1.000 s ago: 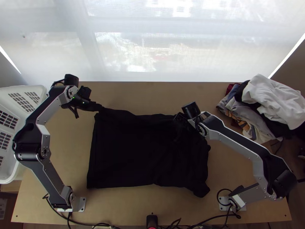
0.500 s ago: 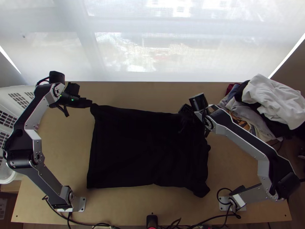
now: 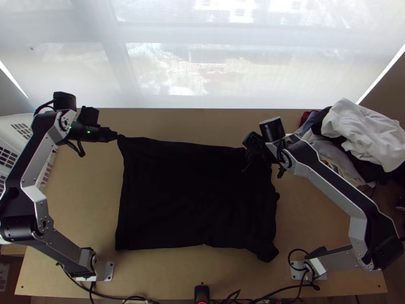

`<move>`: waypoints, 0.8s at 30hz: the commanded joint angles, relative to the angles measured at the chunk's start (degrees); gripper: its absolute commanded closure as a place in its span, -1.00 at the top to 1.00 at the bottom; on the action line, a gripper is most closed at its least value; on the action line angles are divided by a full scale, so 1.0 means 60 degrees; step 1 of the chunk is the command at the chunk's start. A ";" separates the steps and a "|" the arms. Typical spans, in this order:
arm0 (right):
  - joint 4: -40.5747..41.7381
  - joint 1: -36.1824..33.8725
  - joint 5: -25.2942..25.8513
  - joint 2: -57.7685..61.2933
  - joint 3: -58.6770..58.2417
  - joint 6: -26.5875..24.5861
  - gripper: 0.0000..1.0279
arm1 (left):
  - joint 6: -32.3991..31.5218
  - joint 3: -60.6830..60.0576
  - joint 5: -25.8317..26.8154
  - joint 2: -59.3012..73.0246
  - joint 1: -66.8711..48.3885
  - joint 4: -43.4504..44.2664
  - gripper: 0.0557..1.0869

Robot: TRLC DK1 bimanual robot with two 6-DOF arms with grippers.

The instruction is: Fold the t-shirt

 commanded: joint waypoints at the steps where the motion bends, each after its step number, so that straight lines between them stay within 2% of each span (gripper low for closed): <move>1: -0.0112 -0.0325 0.0003 -0.0055 0.0373 -0.0290 -0.95 | 0.0001 -0.0494 0.0195 -0.0626 -0.0094 -0.0069 -0.93; 9: -0.0801 -0.0384 0.0003 -0.0172 0.0666 -0.0407 -0.95 | 0.0235 -0.1168 0.0268 -0.1403 -0.0065 -0.0069 -0.93; 24: -0.1343 -0.0223 -0.0173 -0.1578 -0.1194 -0.0553 -0.95 | 0.0396 -0.3029 0.0356 -0.2985 -0.0021 -0.0098 -0.93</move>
